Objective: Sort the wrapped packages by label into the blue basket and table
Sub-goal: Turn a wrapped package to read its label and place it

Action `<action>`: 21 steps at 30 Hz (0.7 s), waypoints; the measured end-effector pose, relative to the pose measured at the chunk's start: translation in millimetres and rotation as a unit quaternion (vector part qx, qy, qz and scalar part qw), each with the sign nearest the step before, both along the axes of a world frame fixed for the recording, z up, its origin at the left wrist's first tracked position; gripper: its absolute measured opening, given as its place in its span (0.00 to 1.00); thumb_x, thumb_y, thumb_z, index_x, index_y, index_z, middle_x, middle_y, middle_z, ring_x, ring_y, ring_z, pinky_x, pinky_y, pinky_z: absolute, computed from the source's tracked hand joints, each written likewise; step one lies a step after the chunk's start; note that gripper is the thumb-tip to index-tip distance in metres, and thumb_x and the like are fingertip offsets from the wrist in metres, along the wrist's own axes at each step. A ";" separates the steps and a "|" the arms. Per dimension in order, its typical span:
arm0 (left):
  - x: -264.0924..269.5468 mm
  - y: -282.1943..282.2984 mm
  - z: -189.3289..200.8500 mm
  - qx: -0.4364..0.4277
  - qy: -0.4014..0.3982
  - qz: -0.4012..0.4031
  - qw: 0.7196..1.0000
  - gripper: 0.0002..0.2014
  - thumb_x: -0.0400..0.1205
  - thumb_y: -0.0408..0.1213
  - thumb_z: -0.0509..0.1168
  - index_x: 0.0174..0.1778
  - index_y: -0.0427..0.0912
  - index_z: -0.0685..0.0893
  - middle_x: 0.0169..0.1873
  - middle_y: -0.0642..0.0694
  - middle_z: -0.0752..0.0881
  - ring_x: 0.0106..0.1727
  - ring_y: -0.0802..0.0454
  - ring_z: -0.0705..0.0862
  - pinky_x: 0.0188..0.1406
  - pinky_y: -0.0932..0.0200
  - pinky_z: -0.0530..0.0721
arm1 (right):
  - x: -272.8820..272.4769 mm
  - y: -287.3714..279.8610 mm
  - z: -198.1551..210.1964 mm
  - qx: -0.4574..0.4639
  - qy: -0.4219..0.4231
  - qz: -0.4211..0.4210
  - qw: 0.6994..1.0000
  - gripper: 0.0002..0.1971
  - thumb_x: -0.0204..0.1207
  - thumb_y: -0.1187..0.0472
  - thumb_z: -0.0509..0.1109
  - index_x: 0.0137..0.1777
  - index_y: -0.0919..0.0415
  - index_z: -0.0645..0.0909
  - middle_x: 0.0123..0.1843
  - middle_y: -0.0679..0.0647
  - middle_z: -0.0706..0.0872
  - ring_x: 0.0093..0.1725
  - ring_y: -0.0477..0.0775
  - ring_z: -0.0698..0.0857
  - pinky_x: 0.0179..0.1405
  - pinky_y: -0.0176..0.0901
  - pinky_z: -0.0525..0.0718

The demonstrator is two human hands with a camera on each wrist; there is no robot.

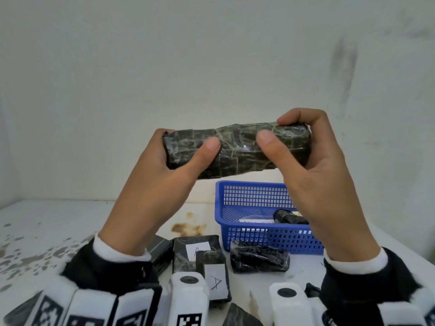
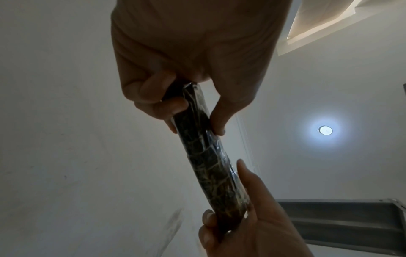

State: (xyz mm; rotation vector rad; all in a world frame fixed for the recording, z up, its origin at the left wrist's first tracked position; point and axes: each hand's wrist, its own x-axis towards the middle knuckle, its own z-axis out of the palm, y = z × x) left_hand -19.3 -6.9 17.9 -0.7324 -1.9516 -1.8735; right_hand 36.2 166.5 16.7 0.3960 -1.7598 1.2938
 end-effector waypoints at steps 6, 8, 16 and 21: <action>-0.8 -3.8 2.0 0.008 -0.026 -0.034 0.999 0.15 0.79 0.61 0.61 0.47 0.53 0.78 0.35 0.52 0.82 0.26 0.56 0.75 0.21 0.63 0.71 | -0.9 6.1 0.4 0.014 -0.028 -0.026 0.999 0.20 0.73 0.41 0.70 0.64 0.38 0.75 0.41 0.39 0.82 0.35 0.39 0.79 0.40 0.31 0.78; -2.3 -4.7 2.8 0.030 -0.014 -0.042 0.999 0.10 0.81 0.52 0.63 0.48 0.49 0.79 0.32 0.50 0.82 0.27 0.54 0.76 0.23 0.60 0.75 | 0.7 6.0 1.4 0.026 -0.029 -0.025 0.999 0.15 0.74 0.44 0.71 0.61 0.39 0.79 0.40 0.38 0.84 0.32 0.43 0.80 0.35 0.31 0.80; -6.1 -4.6 3.8 0.066 -0.015 -0.067 0.995 0.10 0.84 0.48 0.60 0.44 0.47 0.78 0.26 0.59 0.82 0.31 0.54 0.79 0.32 0.55 0.86 | 0.1 6.0 2.4 -0.023 -0.052 0.018 0.998 0.14 0.73 0.41 0.66 0.47 0.47 0.86 0.37 0.46 0.84 0.36 0.45 0.80 0.39 0.41 0.81; -3.8 -1.6 4.0 0.063 -0.022 -0.065 0.996 0.11 0.86 0.47 0.57 0.44 0.45 0.78 0.34 0.50 0.81 0.34 0.52 0.79 0.38 0.50 0.85 | 0.9 5.9 3.5 -0.046 -0.052 0.026 0.997 0.12 0.77 0.44 0.68 0.44 0.50 0.87 0.37 0.47 0.85 0.37 0.48 0.80 0.43 0.47 0.82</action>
